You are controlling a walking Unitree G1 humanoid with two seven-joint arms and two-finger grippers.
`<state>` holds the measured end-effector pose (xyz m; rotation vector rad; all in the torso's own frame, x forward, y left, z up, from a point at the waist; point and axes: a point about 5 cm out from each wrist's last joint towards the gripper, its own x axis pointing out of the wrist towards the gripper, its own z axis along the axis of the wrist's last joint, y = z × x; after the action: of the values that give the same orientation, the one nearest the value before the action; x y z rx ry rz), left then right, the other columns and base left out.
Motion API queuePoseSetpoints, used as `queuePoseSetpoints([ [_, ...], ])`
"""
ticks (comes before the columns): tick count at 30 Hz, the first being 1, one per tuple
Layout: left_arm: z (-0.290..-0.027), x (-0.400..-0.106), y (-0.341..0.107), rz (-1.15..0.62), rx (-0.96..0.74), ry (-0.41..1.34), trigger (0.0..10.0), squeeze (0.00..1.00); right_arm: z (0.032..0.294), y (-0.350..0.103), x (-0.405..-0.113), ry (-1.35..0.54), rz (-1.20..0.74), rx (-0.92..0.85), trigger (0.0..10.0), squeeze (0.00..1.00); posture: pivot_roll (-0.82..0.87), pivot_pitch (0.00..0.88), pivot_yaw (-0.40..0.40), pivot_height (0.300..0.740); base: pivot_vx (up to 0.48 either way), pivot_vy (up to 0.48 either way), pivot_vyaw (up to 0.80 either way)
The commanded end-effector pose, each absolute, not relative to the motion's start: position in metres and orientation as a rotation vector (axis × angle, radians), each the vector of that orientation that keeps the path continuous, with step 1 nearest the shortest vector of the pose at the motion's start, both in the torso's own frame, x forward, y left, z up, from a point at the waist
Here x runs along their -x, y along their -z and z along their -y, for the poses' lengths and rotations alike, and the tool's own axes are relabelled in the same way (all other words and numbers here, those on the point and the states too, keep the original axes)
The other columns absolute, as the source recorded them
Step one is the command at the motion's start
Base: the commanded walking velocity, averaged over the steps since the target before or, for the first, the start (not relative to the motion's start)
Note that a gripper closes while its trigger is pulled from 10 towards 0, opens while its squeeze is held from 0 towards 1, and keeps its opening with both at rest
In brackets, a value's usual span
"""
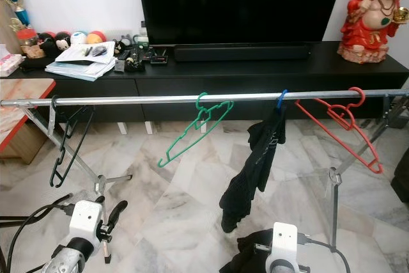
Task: Hang hanger
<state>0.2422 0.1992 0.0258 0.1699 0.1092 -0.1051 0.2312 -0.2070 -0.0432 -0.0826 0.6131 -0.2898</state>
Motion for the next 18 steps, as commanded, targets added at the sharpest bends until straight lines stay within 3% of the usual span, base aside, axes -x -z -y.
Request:
queuePoseSetpoints([
  [1, -0.198, -0.243, -0.037, -0.072, -0.152, 0.1, 10.0, 0.0, 0.209, 0.046, -0.228, 0.306, -0.627, 0.086, 10.0, 0.0, 0.05, 0.002, 0.043, 0.74, 0.0, 0.0, 0.0],
  [10, -0.194, -0.255, -0.047, -0.048, -0.132, 0.101, 10.0, 0.0, 0.212, 0.057, -0.215, 0.357, -0.7, 0.036, 10.0, 0.0, 0.05, 0.0, 0.052, 0.74, 0.0, 0.0, 0.0],
  [18, -0.19, -0.256, -0.049, -0.071, -0.115, 0.118, 10.0, 0.0, 0.214, 0.056, -0.216, 0.38, -0.684, 0.002, 10.0, 0.0, 0.05, 0.0, 0.055, 0.74, 0.0, 0.0, -0.73],
])
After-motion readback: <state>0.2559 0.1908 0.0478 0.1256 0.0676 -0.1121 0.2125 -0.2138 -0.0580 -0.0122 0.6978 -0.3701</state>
